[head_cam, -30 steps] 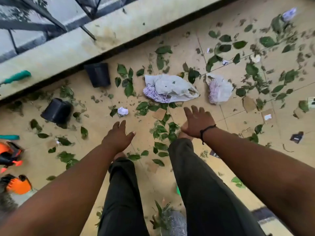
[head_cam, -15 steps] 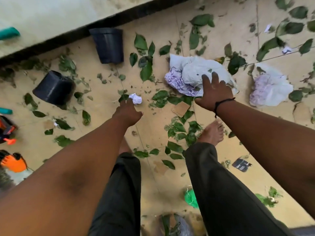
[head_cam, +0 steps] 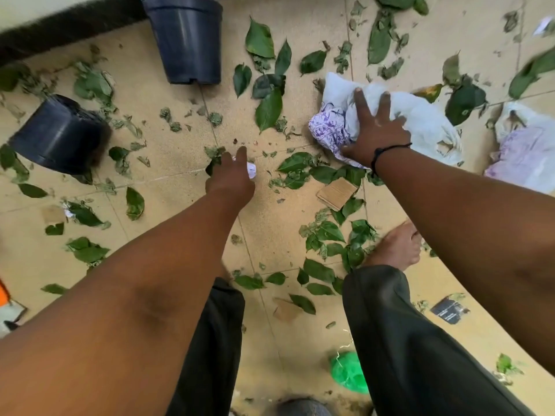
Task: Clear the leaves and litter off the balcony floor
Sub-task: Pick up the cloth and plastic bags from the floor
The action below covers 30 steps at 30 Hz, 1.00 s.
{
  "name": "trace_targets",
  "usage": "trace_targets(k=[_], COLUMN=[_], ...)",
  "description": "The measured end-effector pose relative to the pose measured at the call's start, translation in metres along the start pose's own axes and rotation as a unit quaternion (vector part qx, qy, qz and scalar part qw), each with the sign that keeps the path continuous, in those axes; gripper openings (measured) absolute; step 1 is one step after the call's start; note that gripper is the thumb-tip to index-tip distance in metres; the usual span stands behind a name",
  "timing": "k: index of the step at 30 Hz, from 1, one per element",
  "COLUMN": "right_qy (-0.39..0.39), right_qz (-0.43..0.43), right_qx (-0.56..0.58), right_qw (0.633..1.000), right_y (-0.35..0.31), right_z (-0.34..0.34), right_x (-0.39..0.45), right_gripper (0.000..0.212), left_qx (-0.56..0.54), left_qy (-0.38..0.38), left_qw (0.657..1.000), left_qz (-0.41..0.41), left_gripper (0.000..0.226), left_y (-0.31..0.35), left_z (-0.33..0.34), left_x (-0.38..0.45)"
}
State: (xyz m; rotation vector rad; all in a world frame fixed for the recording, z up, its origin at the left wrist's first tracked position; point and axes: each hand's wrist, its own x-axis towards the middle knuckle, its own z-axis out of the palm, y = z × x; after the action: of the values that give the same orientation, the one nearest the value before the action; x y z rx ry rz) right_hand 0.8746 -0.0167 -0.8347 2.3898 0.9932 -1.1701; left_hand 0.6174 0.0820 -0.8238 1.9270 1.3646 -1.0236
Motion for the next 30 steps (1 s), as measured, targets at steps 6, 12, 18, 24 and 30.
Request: trace_targets(k=[6,12,18,24,30], right_qy=[0.058,0.104,0.148,0.117,-0.084], right_qz=[-0.062,-0.055,-0.039,-0.010,0.086], right_qx=[-0.010,0.075,0.158,0.530,0.873], right_qw=[0.996,0.990,0.975,0.840,0.473], right_y=[0.012,0.032,0.045,0.016,-0.030], right_z=[-0.007,-0.018,-0.020,-0.014,-0.024], right_x=[-0.001,-0.023,-0.062,-0.130,-0.201], right_gripper=[0.063,0.047,0.041,0.009,0.027], left_qx=[0.152,0.112,0.064,-0.387,-0.746], left_qy=[-0.015,-0.023,0.025,0.044,-0.148], left_qw=[0.988,0.993,0.996,0.921,0.630], left_qz=[0.029,0.009,0.062,-0.008,-0.154], left_gripper=[0.063,0.064,0.044,0.030,0.028], left_y=[0.002,-0.003,0.006,0.047,0.082], left_z=[-0.006,0.011,0.017,0.001,-0.037], left_x=[0.001,0.002,-0.011,-0.071,-0.150])
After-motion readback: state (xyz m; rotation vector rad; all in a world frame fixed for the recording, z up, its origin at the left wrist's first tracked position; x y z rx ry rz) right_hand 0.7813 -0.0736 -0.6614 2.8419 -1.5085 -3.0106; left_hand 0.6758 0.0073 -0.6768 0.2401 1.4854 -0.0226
